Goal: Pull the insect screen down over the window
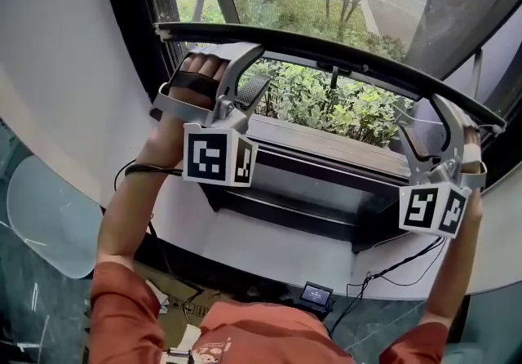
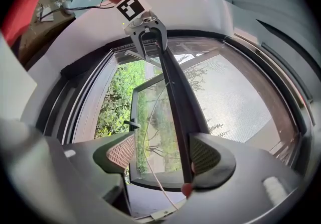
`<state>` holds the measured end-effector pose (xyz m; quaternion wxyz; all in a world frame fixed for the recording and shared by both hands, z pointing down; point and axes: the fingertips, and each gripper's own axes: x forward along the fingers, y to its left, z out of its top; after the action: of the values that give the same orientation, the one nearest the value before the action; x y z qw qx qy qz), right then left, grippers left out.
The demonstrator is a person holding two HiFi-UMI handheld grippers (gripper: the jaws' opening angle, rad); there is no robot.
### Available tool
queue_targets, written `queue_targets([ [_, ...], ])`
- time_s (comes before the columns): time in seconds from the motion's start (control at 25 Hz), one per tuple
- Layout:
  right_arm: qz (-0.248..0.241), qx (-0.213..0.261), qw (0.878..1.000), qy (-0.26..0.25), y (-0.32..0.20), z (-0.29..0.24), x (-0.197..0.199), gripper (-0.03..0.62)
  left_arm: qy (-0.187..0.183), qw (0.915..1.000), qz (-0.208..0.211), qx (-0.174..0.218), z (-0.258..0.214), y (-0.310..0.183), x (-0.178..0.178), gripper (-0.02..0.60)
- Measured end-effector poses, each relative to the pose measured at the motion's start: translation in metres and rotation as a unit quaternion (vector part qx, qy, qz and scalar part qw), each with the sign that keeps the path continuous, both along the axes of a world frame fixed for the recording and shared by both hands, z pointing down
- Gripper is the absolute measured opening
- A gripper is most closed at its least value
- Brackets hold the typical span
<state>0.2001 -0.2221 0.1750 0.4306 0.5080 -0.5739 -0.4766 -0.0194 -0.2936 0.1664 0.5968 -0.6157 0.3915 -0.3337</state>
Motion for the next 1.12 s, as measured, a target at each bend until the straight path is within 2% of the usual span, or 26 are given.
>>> queue_targets([
  [0.36,-0.004,-0.006,0.999,-0.035,0.001,0.006,-0.003,0.337,0.007,1.0,0.002,-0.005,0.01,0.001,-0.001,0.249],
  [0.56,-0.007,-0.009,0.999,-0.035,0.001,0.016,-0.002,0.337,0.004,0.9999,-0.001,-0.013,0.019,0.001,0.0,0.249],
  [0.96,-0.01,-0.077,0.996,-0.041,0.005,0.076,-0.003,0.337,-0.002,0.9974,0.004,-0.073,0.076,0.005,-0.001,0.249],
  [1.12,-0.011,-0.083,0.995,-0.049,0.008,0.099,-0.006,0.337,0.007,0.9962,0.007,-0.086,0.098,0.008,-0.002,0.249],
])
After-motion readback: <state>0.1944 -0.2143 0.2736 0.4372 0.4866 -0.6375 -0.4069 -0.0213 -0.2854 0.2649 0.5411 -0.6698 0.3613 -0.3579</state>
